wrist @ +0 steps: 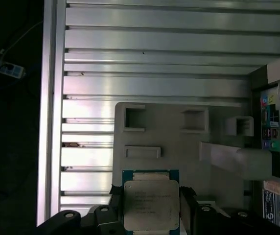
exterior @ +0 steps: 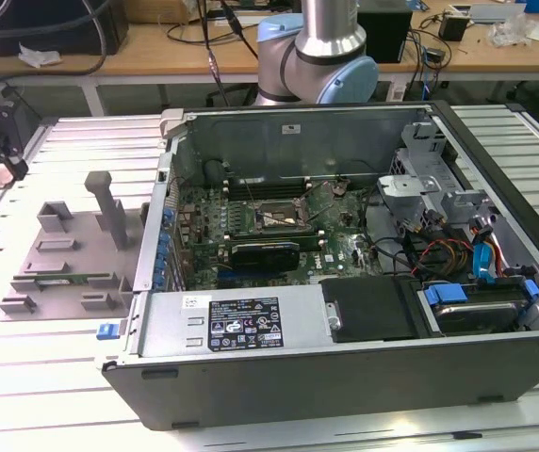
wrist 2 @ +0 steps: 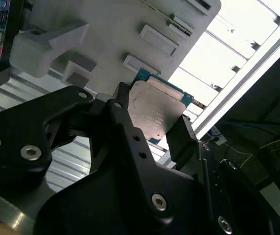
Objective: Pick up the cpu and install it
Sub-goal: 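Pick up the cpu and move it towards the insertion slot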
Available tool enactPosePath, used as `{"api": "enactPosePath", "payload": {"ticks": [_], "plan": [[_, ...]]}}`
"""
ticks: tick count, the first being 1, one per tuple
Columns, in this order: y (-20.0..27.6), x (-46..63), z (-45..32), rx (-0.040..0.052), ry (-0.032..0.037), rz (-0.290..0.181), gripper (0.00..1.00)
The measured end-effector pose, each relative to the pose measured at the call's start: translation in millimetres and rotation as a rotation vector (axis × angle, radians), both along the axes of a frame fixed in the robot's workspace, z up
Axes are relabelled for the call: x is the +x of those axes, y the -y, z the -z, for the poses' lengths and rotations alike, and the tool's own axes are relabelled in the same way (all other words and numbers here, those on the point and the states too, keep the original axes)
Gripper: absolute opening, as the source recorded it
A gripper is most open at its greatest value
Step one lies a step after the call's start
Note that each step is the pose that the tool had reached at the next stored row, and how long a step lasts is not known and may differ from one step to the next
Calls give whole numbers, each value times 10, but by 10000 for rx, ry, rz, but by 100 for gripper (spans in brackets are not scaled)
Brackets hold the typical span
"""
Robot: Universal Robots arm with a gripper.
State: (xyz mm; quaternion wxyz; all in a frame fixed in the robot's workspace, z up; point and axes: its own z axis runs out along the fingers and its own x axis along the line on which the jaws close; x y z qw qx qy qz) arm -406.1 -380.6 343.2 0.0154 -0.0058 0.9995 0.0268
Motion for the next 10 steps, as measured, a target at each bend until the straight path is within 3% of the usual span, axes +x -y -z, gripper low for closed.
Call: {"api": "enactPosePath", "payload": {"ticks": [5, 10], "plan": [[0, 0, -167, 17, 0, 1, 55], [-1, 0, -281, 27, 0, 1, 55]]}}
